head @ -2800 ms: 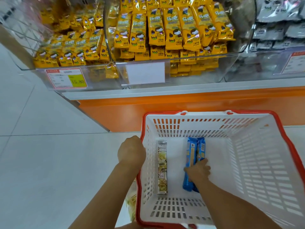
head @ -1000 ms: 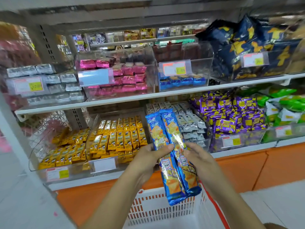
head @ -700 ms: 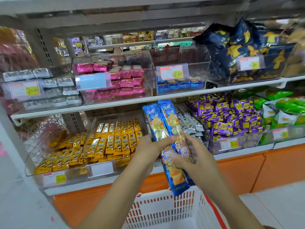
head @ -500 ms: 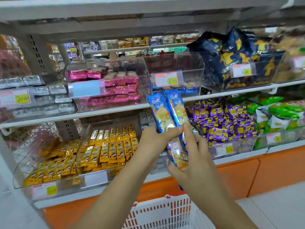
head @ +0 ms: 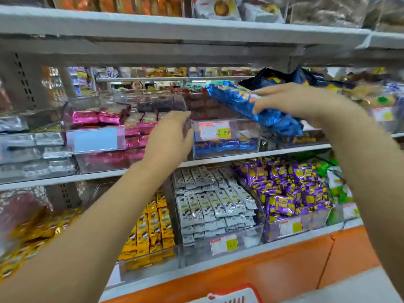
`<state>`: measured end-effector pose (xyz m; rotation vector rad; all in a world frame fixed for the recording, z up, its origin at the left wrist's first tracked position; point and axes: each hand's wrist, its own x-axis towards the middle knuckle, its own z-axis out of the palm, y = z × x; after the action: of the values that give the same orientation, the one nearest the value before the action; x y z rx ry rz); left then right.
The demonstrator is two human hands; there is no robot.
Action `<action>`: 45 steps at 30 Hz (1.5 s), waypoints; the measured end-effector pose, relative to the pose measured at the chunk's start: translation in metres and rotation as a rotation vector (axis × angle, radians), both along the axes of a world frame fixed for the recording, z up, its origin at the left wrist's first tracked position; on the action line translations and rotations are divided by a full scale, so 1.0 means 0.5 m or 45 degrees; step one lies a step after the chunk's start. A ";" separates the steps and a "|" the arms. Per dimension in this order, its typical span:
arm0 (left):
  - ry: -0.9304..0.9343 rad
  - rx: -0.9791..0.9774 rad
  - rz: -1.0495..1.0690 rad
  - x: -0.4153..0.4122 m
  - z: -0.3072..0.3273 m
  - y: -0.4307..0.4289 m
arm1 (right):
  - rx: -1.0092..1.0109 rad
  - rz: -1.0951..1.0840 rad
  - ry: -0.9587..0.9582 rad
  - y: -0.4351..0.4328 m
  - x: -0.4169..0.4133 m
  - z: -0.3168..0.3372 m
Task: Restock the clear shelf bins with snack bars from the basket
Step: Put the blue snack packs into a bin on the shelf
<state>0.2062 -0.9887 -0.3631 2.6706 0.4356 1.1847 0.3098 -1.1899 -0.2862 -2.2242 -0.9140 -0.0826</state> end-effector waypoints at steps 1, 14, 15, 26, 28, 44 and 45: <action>0.010 0.062 0.044 0.004 0.001 0.004 | -0.093 -0.006 0.024 0.020 0.016 0.025; 0.020 0.349 0.045 0.018 -0.053 0.023 | -0.557 -0.038 0.139 0.245 0.137 0.052; 0.039 0.349 0.043 0.016 -0.052 0.022 | -0.554 -0.049 0.132 0.259 0.137 0.040; 0.191 0.371 0.058 0.008 -0.039 0.012 | -0.740 0.100 0.212 0.293 0.135 -0.009; 0.244 0.394 0.078 0.007 -0.040 0.008 | -0.759 0.080 0.144 0.283 0.129 -0.009; 0.310 -0.157 -0.084 -0.201 -0.223 -0.026 | 0.028 0.284 -0.490 0.154 -0.117 -0.143; 0.395 -0.207 -0.053 -0.228 -0.262 -0.018 | -0.073 0.342 -0.468 0.146 -0.142 -0.182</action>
<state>0.0921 -0.9975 -0.4942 2.7088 0.4959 0.6904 0.2389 -1.1167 -0.3772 -2.1539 -1.4220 -0.3525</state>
